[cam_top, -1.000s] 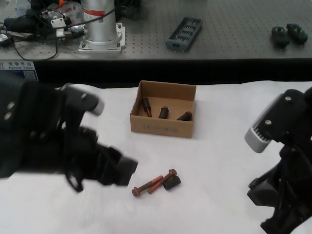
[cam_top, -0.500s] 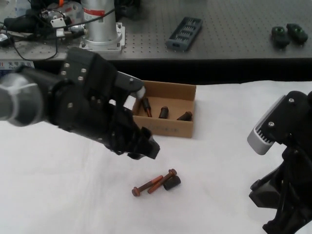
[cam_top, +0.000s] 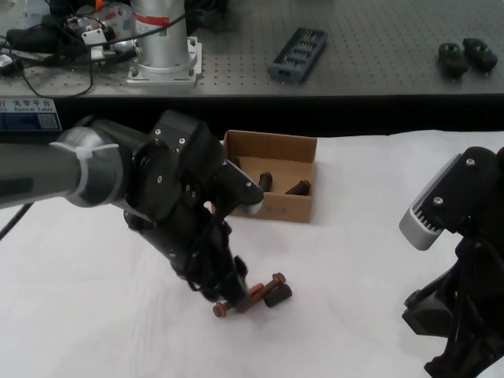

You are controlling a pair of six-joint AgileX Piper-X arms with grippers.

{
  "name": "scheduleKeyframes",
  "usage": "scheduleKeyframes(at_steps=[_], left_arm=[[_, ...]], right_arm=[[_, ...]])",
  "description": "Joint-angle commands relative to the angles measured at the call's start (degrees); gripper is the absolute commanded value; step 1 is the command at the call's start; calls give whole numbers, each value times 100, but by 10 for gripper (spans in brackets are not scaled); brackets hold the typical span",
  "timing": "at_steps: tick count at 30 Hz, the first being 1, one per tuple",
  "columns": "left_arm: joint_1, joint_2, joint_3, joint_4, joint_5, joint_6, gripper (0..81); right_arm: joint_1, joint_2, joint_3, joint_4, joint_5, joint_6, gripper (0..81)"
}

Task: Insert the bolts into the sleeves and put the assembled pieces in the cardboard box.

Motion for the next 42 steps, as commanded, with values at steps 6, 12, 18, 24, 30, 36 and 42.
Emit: scheduleKeyframes(at_steps=[6,12,18,24,30,36,42], left_arm=[[-18,19,-73,52,-210,564,393],[-18,122,-73,65,-28,608,393],[-18,357,-73,65,-61,625,393],[-18,481,-73,14,19,625,393],[-18,521,-73,-100,71,625,393],[-18,521,-73,-128,101,625,393],[-18,558,-73,-353,242,625,384]], right_arm=[[1,-60,-2,-40,-83,-24,19],[1,-60,-2,-40,-83,-24,19],[1,-60,-2,-40,-83,-24,19],[1,-60,-2,-40,-83,-24,19],[1,-60,-2,-40,-83,-24,19],[1,-60,-2,-40,-83,-24,19],[1,-60,-2,-40,-83,-24,19]])
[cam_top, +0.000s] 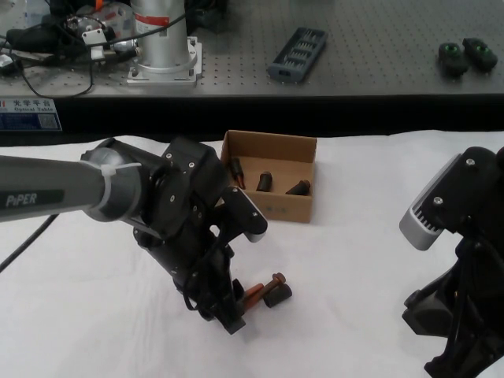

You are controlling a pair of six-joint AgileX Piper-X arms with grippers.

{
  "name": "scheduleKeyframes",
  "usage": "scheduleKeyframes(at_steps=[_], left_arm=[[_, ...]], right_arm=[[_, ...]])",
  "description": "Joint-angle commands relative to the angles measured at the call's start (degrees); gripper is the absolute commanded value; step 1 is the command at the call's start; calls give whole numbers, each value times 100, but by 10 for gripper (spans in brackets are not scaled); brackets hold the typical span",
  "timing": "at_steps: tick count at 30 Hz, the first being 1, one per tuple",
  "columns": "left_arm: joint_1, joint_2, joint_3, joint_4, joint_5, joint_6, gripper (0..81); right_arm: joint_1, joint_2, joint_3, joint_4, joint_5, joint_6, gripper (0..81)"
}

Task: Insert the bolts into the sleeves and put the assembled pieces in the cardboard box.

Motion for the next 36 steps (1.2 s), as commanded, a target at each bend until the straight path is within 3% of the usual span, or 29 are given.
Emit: scheduleKeyframes(at_steps=[1,4,13,24,30,36], left_arm=[[-18,87,-64,-69,-111,73,367],[-18,183,-64,154,-204,73,325],[-24,342,-64,179,-155,287,323],[-24,342,-97,291,-659,816,4],[-24,320,-97,408,-1322,1149,6],[-24,173,-174,395,-1567,1838,6]], right_arm=[[1,-60,-2,-40,-83,-24,19],[1,-60,-2,-40,-83,-24,19],[1,-60,-2,-40,-83,-24,19],[1,-60,-2,-40,-83,-24,19],[1,-60,-2,-40,-83,-24,19],[1,-60,-2,-40,-83,-24,19]])
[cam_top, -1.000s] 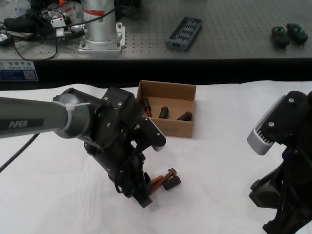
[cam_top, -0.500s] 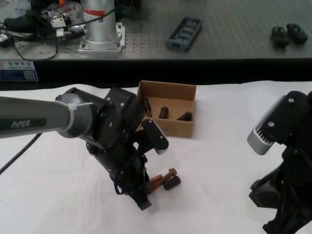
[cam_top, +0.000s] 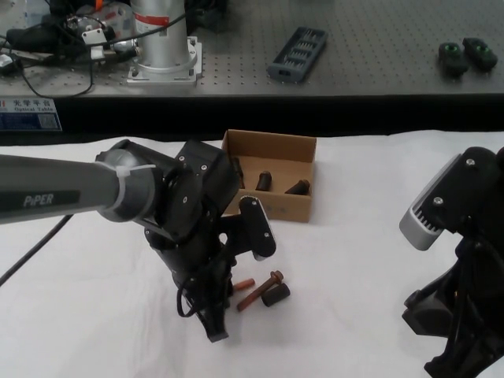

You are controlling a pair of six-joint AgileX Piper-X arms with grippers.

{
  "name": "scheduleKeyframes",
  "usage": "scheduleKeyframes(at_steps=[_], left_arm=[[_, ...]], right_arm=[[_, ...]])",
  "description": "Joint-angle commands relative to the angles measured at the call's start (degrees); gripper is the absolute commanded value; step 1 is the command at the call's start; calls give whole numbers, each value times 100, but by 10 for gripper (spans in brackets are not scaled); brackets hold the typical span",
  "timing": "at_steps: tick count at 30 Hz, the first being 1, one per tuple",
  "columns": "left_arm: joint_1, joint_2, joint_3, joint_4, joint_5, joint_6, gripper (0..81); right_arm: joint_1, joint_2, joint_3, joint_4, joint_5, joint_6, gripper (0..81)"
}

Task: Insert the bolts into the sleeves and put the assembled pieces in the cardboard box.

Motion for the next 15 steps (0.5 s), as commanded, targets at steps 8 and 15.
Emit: scheduleKeyframes(at_steps=[8,15], left_arm=[[74,-153,-187,135,-938,986,6],[74,-609,-327,317,-740,1351,6]], right_arm=[[1,-60,-2,-40,-83,-24,19],[1,-60,-2,-40,-60,-23,19]])
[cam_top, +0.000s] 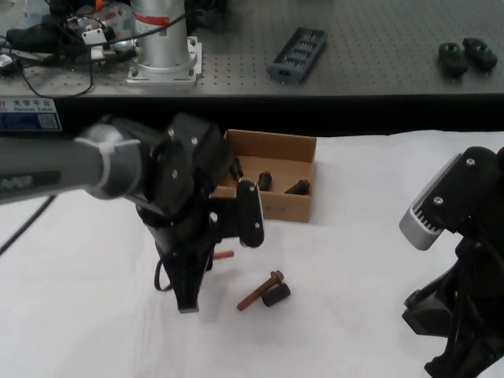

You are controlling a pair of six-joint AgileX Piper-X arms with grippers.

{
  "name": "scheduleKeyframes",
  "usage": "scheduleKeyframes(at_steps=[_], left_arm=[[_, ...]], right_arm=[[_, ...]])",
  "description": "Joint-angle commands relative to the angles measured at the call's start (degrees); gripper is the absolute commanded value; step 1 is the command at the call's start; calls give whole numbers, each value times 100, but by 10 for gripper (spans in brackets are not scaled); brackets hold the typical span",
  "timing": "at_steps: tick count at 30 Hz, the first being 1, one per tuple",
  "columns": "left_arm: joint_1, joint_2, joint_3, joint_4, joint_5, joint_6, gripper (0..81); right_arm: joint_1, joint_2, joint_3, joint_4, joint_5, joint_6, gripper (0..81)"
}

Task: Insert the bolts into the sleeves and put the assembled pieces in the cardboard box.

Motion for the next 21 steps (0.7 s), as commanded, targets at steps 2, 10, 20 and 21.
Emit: scheduleKeyframes(at_steps=[2,10,20,21], left_arm=[[8,-527,-103,482,589,522,6],[8,-1109,-103,2324,2269,2322,6],[8,-980,31,2861,2357,5077,6],[8,-929,57,2861,2357,5294,6]], right_arm=[[1,-60,-2,-40,-60,-23,19],[1,-60,-2,-40,-60,-562,19],[1,-60,-2,-40,-93,-1584,19],[1,-60,-2,-40,-93,-1620,19]])
